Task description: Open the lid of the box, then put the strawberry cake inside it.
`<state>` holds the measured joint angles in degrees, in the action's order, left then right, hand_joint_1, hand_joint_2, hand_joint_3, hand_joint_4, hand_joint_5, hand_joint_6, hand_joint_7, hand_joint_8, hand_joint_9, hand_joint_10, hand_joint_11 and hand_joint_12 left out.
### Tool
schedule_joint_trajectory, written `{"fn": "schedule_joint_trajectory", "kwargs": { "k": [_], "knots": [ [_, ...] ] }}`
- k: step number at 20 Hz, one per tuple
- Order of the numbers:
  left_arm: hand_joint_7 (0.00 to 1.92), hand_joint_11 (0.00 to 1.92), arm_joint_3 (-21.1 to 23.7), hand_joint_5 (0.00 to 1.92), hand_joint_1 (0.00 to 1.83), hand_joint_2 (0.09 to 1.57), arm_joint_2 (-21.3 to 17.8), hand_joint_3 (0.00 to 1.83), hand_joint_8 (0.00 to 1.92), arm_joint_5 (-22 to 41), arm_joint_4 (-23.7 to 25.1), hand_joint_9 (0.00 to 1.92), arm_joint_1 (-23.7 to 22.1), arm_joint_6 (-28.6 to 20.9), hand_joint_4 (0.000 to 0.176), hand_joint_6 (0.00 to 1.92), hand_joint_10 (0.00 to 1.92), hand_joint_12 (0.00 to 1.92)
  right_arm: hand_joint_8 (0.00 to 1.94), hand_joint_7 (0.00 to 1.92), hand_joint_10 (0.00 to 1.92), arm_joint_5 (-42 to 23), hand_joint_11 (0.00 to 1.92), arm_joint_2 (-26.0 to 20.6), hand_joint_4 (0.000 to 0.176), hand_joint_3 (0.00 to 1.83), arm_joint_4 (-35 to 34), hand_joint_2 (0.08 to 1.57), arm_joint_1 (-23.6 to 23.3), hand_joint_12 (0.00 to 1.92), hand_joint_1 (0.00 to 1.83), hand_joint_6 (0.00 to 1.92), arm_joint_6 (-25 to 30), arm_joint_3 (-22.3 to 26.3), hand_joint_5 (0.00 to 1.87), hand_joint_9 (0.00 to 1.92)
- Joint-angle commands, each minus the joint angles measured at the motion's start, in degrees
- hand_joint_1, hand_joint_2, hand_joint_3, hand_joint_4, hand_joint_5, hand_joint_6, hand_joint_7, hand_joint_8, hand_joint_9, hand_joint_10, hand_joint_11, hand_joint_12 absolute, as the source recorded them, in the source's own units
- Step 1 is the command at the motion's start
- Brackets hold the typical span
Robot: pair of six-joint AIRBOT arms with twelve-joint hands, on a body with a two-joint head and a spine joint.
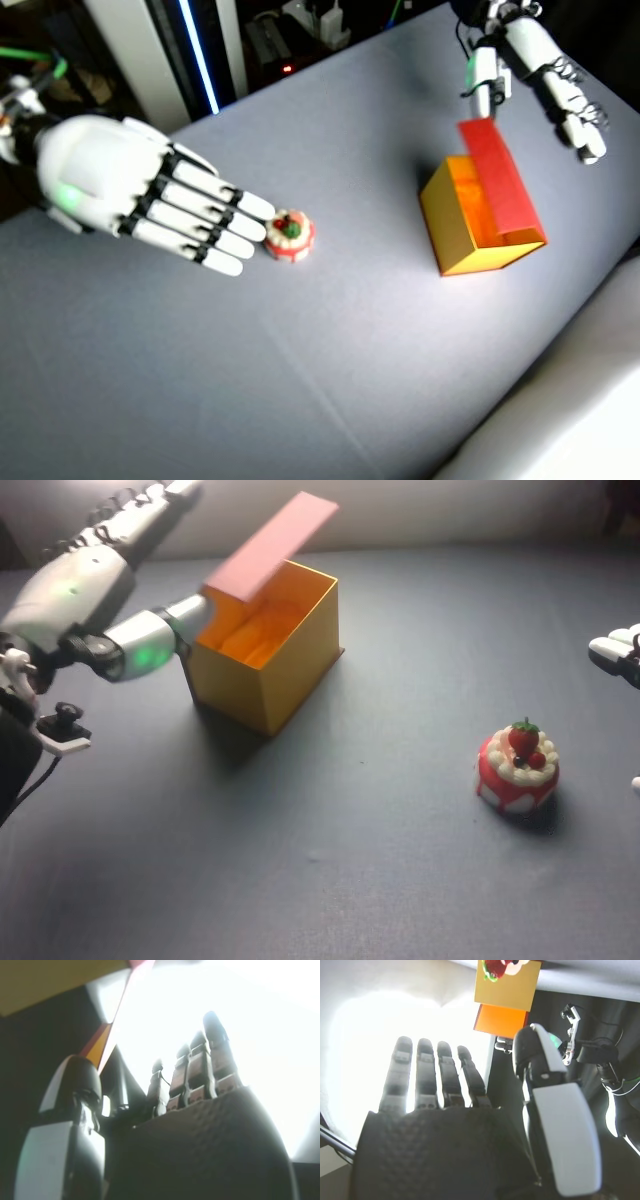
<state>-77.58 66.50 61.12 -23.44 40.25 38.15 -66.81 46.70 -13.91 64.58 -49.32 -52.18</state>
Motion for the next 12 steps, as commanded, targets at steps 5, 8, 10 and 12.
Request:
{"fn": "schedule_joint_trajectory", "kwargs": {
  "k": [5, 8, 10, 12],
  "knots": [
    [0.0, 0.0, -2.91, 0.0, 0.33, 1.4, -0.92, 0.0, 0.0, 7.59, -3.86, 0.0, -0.46, -3.42, 0.176, 0.0, 0.0, 0.0, 0.0, 0.0, 0.0, -7.38, 0.0, 0.09, 0.0, 0.0, -0.61, 1.34, 0.31, 0.0, 0.57, 0.0, 0.46, -0.32, 0.0, 0.0],
    [0.0, 0.0, -4.6, 0.0, 0.37, 1.41, -1.47, 0.0, 0.0, 4.0, -5.31, 0.0, -1.41, -3.39, 0.176, 0.0, 0.0, 0.0, 0.0, 0.0, 0.0, -7.38, 0.0, 0.19, 0.0, 0.0, -0.68, 1.33, 0.5, 0.0, 0.56, 0.0, 0.46, -0.39, 0.0, 0.0],
    [0.0, 0.0, -5.83, 0.0, 0.39, 1.39, -1.7, 0.0, 0.0, 1.12, -6.57, 0.0, -1.83, -2.96, 0.176, 0.0, 0.0, 0.0, 0.0, 0.0, 0.0, -7.38, 0.0, 0.35, 0.0, 0.0, -0.75, 1.33, 0.67, 0.0, 0.55, 0.0, 0.51, -0.48, 0.0, 0.0],
    [0.0, 0.0, -5.89, 0.0, 0.47, 1.38, -2.31, 0.0, 0.0, 0.38, -7.54, 0.0, -1.7, -2.14, 0.175, 0.0, 0.0, 0.0, 0.0, 0.0, 0.0, -7.39, 0.0, 0.38, 0.0, 0.0, -0.75, 1.33, 0.71, 0.0, 0.56, 0.0, 0.61, -0.52, 0.0, 0.0]
  ]
}}
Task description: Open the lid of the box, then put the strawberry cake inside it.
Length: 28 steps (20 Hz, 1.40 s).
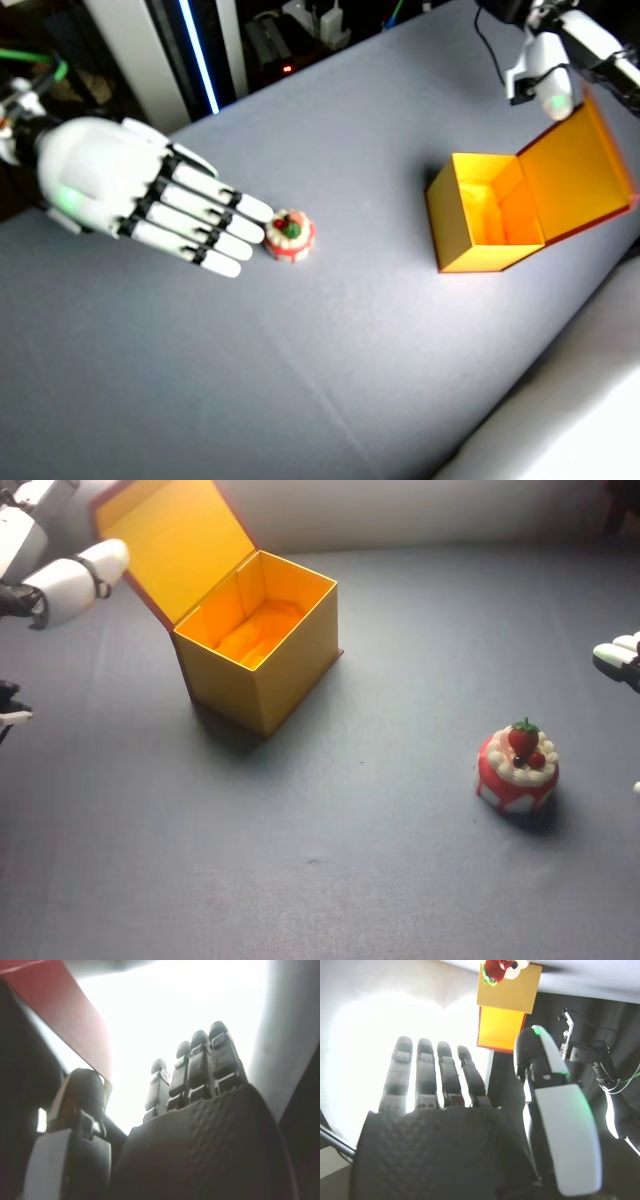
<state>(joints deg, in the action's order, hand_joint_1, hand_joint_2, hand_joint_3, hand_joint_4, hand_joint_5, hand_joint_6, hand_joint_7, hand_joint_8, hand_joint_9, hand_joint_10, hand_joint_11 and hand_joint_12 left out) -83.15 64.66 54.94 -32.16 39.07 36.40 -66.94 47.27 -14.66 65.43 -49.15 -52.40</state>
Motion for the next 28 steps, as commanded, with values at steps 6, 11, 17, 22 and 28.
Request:
{"fn": "schedule_joint_trajectory", "kwargs": {
  "k": [6, 11, 17, 22, 28],
  "knots": [
    [0.0, 0.0, 5.59, 0.0, 0.64, 1.31, -5.13, 0.0, 0.0, 10.9, 6.17, 0.0, 2.79, 4.07, 0.176, 0.0, 0.0, 0.0, 0.0, 0.0, 0.0, -7.28, 0.0, -0.19, 0.0, 0.0, 1.25, 1.32, -0.27, 0.0, 0.63, 0.0, 1.61, -0.26, 0.0, 0.0],
    [0.0, 0.0, 11.51, 0.0, 0.76, 1.32, -7.85, 0.0, 0.0, 14.96, 17.81, 0.0, 6.07, 4.19, 0.176, 0.0, 0.0, 0.0, 0.0, 0.0, 0.0, -5.21, 0.0, -0.19, 0.0, 0.0, 4.26, 1.28, -2.05, 0.0, 0.65, 0.0, 2.97, -0.89, 0.0, 0.0],
    [0.0, 0.0, 18.19, 0.04, 0.9, 1.38, -12.68, 0.01, 0.0, 13.39, 28.94, 0.0, 10.14, 5.48, 0.08, 0.02, 0.0, 0.0, 0.0, 0.0, 0.0, 6.01, 0.0, 3.57, 0.0, 0.0, 8.34, 1.22, -9.64, 0.0, 0.73, 0.0, 3.31, -5.01, 0.0, 0.0],
    [0.0, 0.02, 23.17, 0.07, 0.77, 1.37, -17.74, 0.01, 0.0, 11.26, 35.03, 0.0, 12.37, 6.99, 0.006, 0.01, 0.0, 0.04, 0.0, 0.04, 0.02, 12.55, 0.0, 8.08, 0.0, 0.0, 8.54, 1.1, -13.59, 0.83, 0.91, 0.01, 3.32, -8.98, 0.04, 0.09],
    [0.0, 0.0, 24.23, 0.11, 0.63, 1.4, -18.3, 0.01, 0.0, 9.85, 38.01, 0.0, 12.59, 6.28, 0.002, 0.01, 0.0, 0.0, 0.02, 0.14, 0.04, 19.02, 0.0, 12.2, 0.0, 0.0, 8.58, 1.11, -16.56, 0.83, 1.08, 0.02, 3.33, -13.03, 0.11, 0.1]
  ]
}}
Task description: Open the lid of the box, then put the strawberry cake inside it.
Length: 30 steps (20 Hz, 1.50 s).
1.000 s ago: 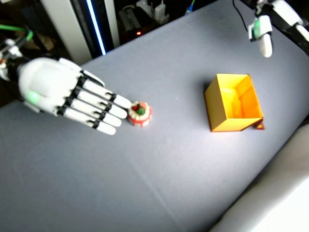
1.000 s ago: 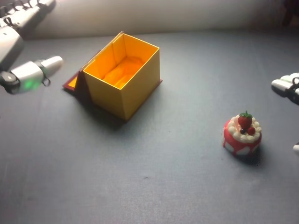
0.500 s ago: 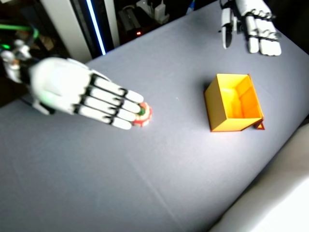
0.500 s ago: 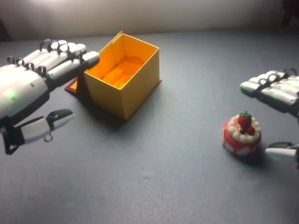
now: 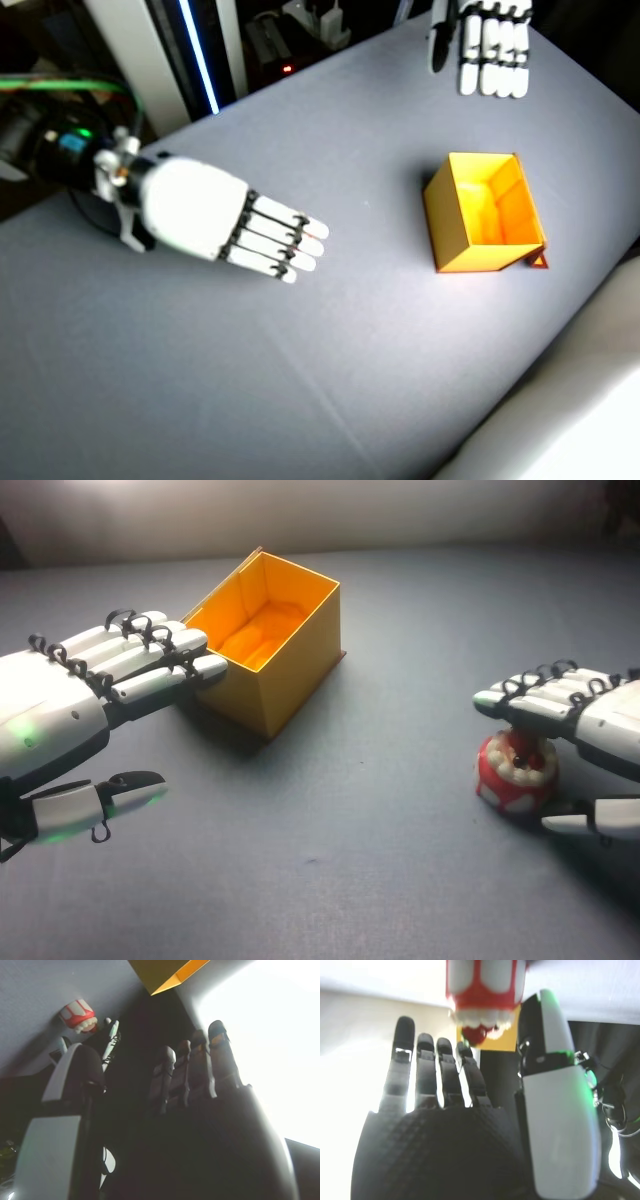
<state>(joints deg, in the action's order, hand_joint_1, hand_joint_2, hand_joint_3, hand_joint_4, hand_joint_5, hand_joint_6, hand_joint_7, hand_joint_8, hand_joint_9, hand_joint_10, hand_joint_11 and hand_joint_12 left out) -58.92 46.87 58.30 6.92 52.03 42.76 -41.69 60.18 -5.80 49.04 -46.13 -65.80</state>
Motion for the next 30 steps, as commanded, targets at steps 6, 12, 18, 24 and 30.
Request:
{"fn": "schedule_joint_trajectory", "kwargs": {
  "k": [6, 12, 18, 24, 30],
  "knots": [
    [0.0, 0.0, -0.13, 0.07, 0.61, 1.4, -0.06, 0.01, 0.0, 5.6, 0.05, 0.0, -0.22, -1.36, 0.052, 0.0, 0.0, 0.0, 1.62, 0.77, 1.76, -2.18, 0.83, 1.62, 0.0, 0.0, 1.37, 1.27, -4.19, 1.92, 1.2, 1.24, 1.53, -2.91, 0.66, 0.83],
    [0.0, 0.0, 0.04, 0.06, 0.65, 1.39, -0.1, 0.0, 0.0, 4.75, 1.26, 0.0, 0.24, -2.63, 0.053, 0.0, 0.0, 0.0, 1.61, 0.77, 1.71, -2.27, 0.77, 1.0, 0.0, 0.0, 9.07, 1.28, -9.9, 1.92, 1.2, 1.27, 5.29, -2.6, 0.64, 0.8],
    [0.0, 0.0, 0.21, 0.09, 0.54, 1.41, 0.4, 0.01, 0.0, 2.42, 5.65, 0.0, 0.62, -6.4, 0.071, 0.01, 0.0, 0.0, 1.74, 0.69, 1.86, -1.84, 0.72, 1.05, 0.0, 0.0, 12.99, 1.29, -17.4, 1.92, 1.19, 1.21, 5.29, -4.42, 0.67, 0.66],
    [0.0, 0.0, -1.33, 0.12, 0.57, 1.43, 3.08, 0.0, 0.0, 0.39, 9.59, 0.0, -0.78, -10.2, 0.042, 0.0, 0.0, 0.27, 1.46, 0.66, 1.65, 0.56, 0.48, 6.85, 0.0, 0.0, 15.15, 1.26, -26.21, 1.85, 1.3, 1.32, 5.29, -9.65, 0.73, 0.62],
    [0.0, 0.0, -3.25, 0.11, 0.53, 1.45, 5.76, 0.0, 0.0, -1.78, 13.84, 0.0, -2.97, -13.85, 0.032, 0.0, 0.0, 0.53, 1.5, 0.63, 1.54, 3.31, 0.44, 12.89, 0.0, 0.0, 17.83, 1.23, -32.47, 1.91, 1.23, 1.16, 5.29, -14.67, 0.87, 0.5]
  ]
}}
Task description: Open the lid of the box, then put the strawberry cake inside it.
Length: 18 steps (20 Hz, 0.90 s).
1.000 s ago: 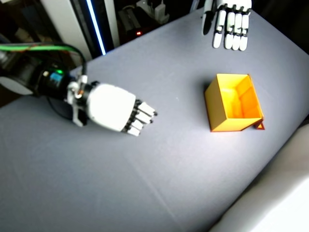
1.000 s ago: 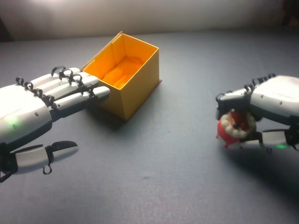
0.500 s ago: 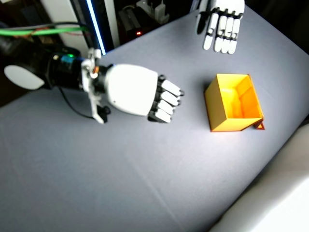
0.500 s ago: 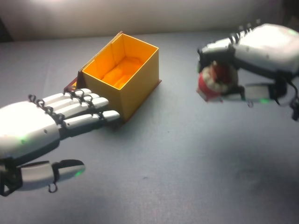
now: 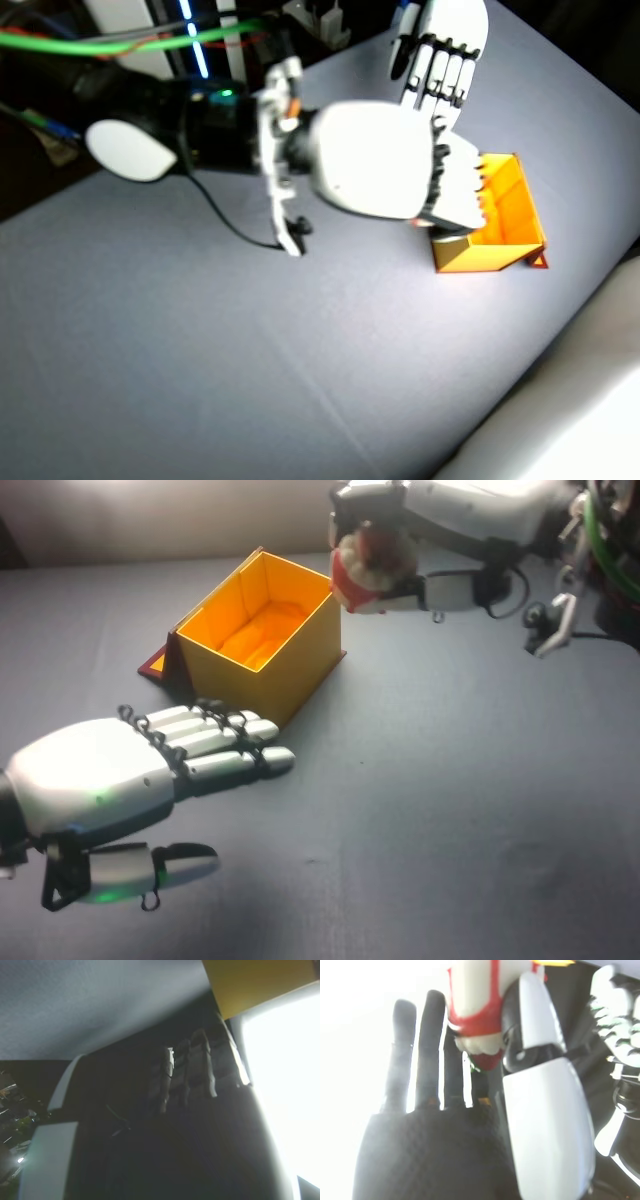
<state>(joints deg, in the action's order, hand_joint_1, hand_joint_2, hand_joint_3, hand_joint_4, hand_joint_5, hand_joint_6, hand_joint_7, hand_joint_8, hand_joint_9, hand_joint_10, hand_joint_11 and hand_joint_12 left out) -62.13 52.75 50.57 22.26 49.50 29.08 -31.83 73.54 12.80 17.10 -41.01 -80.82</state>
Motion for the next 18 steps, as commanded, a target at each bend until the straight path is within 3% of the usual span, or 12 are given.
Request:
{"fn": "schedule_joint_trajectory", "kwargs": {
  "k": [1, 3, 4, 7, 8, 10, 11, 12, 15, 16, 17, 18],
  "knots": [
    [0.0, 0.0, -0.48, 0.1, 0.53, 1.45, 0.45, 0.0, 0.0, 5.6, -0.57, 0.01, -0.81, -1.09, 0.029, 0.0, 0.0, 0.52, 1.63, 0.64, 1.66, -5.71, 0.46, 1.07, 0.0, 0.0, -0.1, 1.23, -1.66, 1.92, 1.21, 1.02, 0.17, -0.7, 0.89, 0.48],
    [0.0, 0.0, -1.46, 0.12, 0.59, 1.44, 1.63, 0.0, 0.0, 4.94, 1.3, 0.02, -1.61, -2.71, 0.01, 0.01, 0.01, 0.58, 1.73, 0.65, 1.9, -4.71, 0.56, 3.26, 0.0, 0.0, 0.76, 1.26, -3.11, 1.92, 1.2, 1.01, 0.17, -2.26, 0.82, 0.49],
    [0.0, 0.0, -1.8, 0.13, 0.6, 1.42, 2.1, 0.0, 0.0, 4.7, 1.99, 0.02, -2.03, -3.25, 0.009, 0.01, 0.01, 0.58, 1.9, 0.98, 1.92, -4.36, 1.23, 3.92, 0.0, 0.0, 0.87, 1.2, -3.47, 1.92, 1.15, 1.16, 0.17, -2.69, 0.83, 1.1],
    [0.01, 0.0, -2.93, 0.13, 0.7, 1.39, 3.55, 0.0, 0.0, 4.07, 4.24, 0.02, -3.09, -4.99, 0.009, 0.01, 0.01, 0.48, 1.38, 0.87, 1.38, -1.93, 0.79, 7.45, 0.0, 0.0, 0.98, 1.22, -4.74, 1.74, 1.19, 1.26, 0.17, -5.6, 0.72, 0.85],
    [0.0, 0.0, -3.06, 0.13, 0.7, 1.39, 3.76, 0.0, 0.0, 3.9, 4.69, 0.01, -3.26, -5.39, 0.008, 0.01, 0.01, 0.44, 1.3, 0.8, 1.5, -1.07, 0.66, 8.33, 0.0, 0.0, 1.09, 1.22, -5.05, 1.69, 1.31, 1.29, 0.17, -6.38, 0.67, 0.78],
    [0.02, 0.0, -3.6, 0.14, 0.7, 1.39, 4.44, 0.0, 0.01, 3.48, 5.69, 0.03, -3.78, -6.31, 0.006, 0.01, 0.01, 0.38, 1.38, 0.72, 1.52, 0.59, 0.55, 10.12, 0.0, 0.0, 1.1, 1.23, -5.44, 1.74, 1.3, 1.24, 0.16, -7.98, 0.75, 0.69],
    [0.01, 0.0, -4.07, 0.12, 0.66, 1.41, 4.98, 0.0, 0.0, 3.3, 6.32, 0.0, -4.16, -6.96, 0.007, 0.01, 0.0, 0.18, 1.52, 0.54, 1.31, 1.63, 0.25, 11.51, 0.0, 0.0, 1.09, 1.27, -5.46, 1.89, 1.18, 1.31, 0.16, -9.14, 0.83, 0.35],
    [0.0, 0.0, -4.22, 0.11, 0.68, 1.41, 5.17, 0.0, 0.0, 3.23, 6.57, 0.0, -4.33, -7.12, 0.005, 0.01, 0.0, 0.15, 1.5, 0.62, 1.61, 2.32, 0.51, 12.23, 0.0, 0.0, 1.09, 1.25, -5.47, 1.89, 1.3, 1.14, 0.16, -9.73, 0.8, 0.64],
    [0.0, 0.0, -4.99, 0.1, 0.67, 1.41, 6.15, 0.0, 0.0, 2.96, 7.58, 0.0, -5.05, -8.08, 0.018, 0.0, 0.0, 0.1, 1.57, 0.71, 1.52, 4.52, 0.54, 14.66, 0.0, 0.0, 0.18, 1.25, -5.53, 1.92, 1.19, 1.16, 0.16, -12.12, 0.78, 0.57],
    [0.04, 0.0, -5.25, 0.19, 0.64, 1.42, 6.5, 0.0, 0.01, 2.8, 7.96, 0.0, -5.25, -8.41, 0.0, 0.03, 0.0, 0.11, 1.48, 0.73, 1.29, 5.36, 0.13, 15.35, 0.0, 0.0, 0.1, 1.27, -5.53, 1.87, 1.15, 1.34, 0.16, -12.82, 0.69, 0.59],
    [0.04, 0.0, -5.47, 0.19, 0.64, 1.42, 6.79, 0.0, 0.01, 2.73, 8.22, 0.0, -5.37, -8.76, 0.0, 0.03, 0.0, 0.11, 1.48, 0.73, 1.29, 6.25, 0.13, 16.16, 0.0, 0.0, -0.09, 1.27, -5.53, 1.87, 1.15, 1.34, 0.16, -13.71, 0.69, 0.59],
    [0.05, 0.0, -5.6, 0.22, 0.53, 1.45, 6.99, 0.01, 0.0, 2.64, 8.52, 0.0, -5.51, -9.03, 0.0, 0.03, 0.0, 0.01, 1.55, 0.63, 1.14, 7.05, 0.08, 16.81, 0.0, 0.0, -0.27, 1.3, -5.53, 1.78, 1.24, 1.03, 0.16, -14.34, 0.38, 0.47]
  ]
}}
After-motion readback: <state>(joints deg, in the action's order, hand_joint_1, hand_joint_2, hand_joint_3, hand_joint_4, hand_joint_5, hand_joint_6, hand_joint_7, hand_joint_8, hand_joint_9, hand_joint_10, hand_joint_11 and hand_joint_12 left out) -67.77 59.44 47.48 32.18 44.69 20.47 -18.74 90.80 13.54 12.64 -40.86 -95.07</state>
